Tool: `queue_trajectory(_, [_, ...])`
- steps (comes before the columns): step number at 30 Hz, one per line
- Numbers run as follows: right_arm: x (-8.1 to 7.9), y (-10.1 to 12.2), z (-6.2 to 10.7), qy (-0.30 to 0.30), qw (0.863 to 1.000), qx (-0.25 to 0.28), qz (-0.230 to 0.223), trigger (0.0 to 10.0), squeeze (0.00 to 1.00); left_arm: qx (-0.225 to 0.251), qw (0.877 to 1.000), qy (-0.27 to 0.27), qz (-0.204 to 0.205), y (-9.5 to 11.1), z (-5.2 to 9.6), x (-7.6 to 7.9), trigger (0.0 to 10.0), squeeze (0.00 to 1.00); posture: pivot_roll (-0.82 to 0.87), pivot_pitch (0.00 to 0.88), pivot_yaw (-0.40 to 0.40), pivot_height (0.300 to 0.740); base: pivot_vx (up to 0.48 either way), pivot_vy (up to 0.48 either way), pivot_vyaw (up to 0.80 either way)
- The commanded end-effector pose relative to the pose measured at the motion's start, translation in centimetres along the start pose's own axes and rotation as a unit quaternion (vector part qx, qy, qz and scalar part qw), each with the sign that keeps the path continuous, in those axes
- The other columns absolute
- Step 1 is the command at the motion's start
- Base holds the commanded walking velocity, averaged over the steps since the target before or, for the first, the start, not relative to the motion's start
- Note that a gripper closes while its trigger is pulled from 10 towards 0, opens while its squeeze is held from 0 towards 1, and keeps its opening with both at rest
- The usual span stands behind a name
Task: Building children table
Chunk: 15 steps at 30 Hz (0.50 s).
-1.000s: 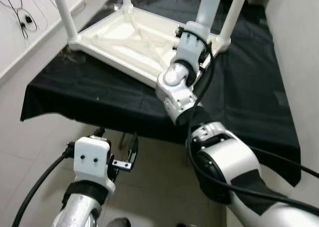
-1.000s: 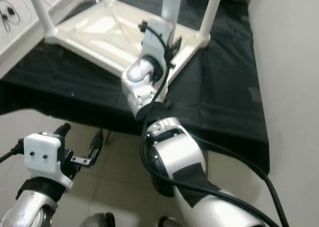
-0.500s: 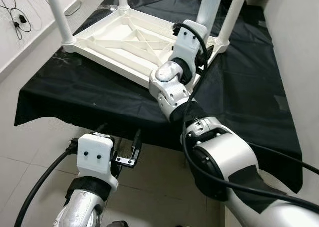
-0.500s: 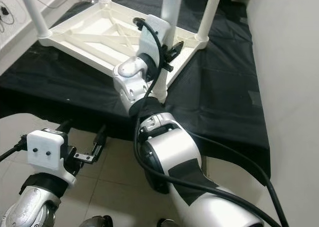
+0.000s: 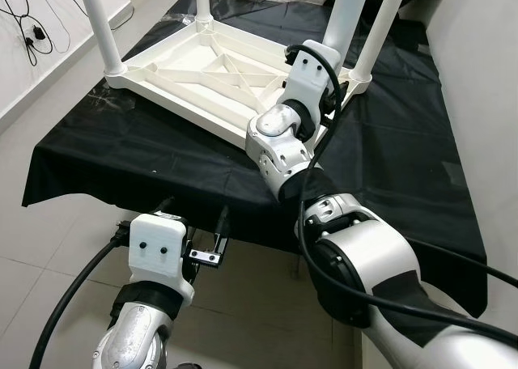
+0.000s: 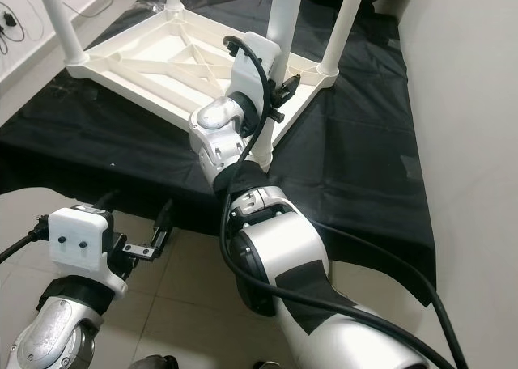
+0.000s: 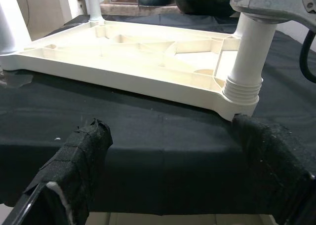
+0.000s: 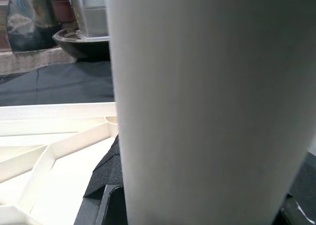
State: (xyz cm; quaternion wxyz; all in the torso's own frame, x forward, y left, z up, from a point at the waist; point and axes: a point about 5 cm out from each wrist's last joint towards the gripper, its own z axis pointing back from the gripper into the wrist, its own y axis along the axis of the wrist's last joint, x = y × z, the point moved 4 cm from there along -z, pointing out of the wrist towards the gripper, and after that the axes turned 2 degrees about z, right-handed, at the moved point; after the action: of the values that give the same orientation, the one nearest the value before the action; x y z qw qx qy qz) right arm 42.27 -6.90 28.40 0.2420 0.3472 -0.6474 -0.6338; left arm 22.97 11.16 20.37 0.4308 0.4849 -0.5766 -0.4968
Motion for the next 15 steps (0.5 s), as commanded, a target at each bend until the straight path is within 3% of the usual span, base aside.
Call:
queue_trajectory(1, [1.7,-7.2,0.5,-0.019,0.989,-0.13,0.066,10.0,0.0,-0.006,1.0,0.0,0.0,-0.4,-0.1,0.1,10.0,0.0,0.12,0.172,-0.055,0.74,0.0,0.0,0.0])
queue_trajectory(2, [1.6,-7.1,0.5,-0.016,0.989,-0.129,0.064,10.0,0.0,-0.005,1.0,0.0,0.0,-0.4,-0.1,0.1,10.0,0.0,0.12,0.172,-0.055,0.74,0.0,0.0,0.0])
queue_trajectory(3, [1.5,-7.1,0.6,-0.014,0.99,-0.132,0.057,10.0,1.0,-0.006,1.0,0.0,0.0,-0.5,-0.1,0.1,10.0,0.0,0.12,0.168,-0.054,0.74,0.0,0.0,0.0])
queue_trajectory(15, [0.3,-6.5,1.1,0.022,0.991,-0.13,0.025,10.0,1.0,-0.004,1.0,0.001,-0.002,-0.6,-0.2,0.0,10.0,0.0,0.11,0.169,-0.052,0.74,0.0,0.0,0.0])
